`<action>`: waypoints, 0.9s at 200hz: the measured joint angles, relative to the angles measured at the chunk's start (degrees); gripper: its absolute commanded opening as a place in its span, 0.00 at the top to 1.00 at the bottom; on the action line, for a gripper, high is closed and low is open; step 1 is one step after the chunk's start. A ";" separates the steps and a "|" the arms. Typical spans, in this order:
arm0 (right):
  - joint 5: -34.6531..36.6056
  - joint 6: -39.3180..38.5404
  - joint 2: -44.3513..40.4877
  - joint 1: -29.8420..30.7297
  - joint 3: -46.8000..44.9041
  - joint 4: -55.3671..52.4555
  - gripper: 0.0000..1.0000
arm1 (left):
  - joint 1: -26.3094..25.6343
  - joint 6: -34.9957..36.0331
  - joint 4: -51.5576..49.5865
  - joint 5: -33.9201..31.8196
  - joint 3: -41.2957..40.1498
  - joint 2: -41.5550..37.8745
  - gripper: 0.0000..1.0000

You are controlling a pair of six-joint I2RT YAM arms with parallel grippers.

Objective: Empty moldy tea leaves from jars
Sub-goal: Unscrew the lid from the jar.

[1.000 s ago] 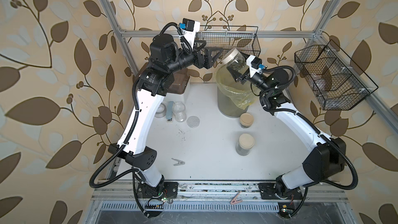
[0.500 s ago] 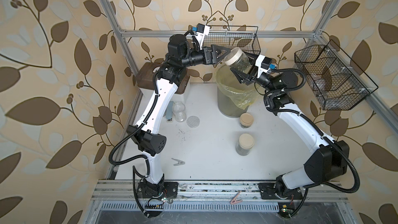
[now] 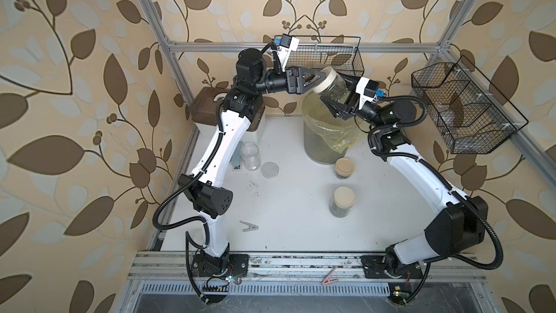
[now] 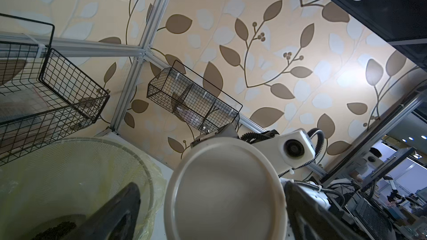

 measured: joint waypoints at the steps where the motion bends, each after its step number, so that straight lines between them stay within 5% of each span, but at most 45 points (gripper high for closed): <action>1: 0.00 0.00 0.02 0.02 0.00 0.00 0.81 | 0.00 0.11 -0.07 0.04 0.00 0.00 0.01; 43: -0.17 -0.09 0.72 0.28 0.33 -0.55 0.82 | -0.39 5.03 -3.26 1.11 0.00 0.00 0.04; 79: -0.61 -0.59 1.29 0.57 0.76 -1.60 0.82 | -0.68 7.10 -4.26 0.70 0.00 0.00 0.26; 122: -0.48 -1.53 1.31 0.66 1.25 -3.21 0.83 | -0.61 6.99 -4.24 0.17 0.00 0.00 0.40; 180: 5.01 -8.17 3.87 1.73 4.31 -5.53 0.87 | -0.74 -4.59 -8.02 -9.20 1.99 0.09 0.50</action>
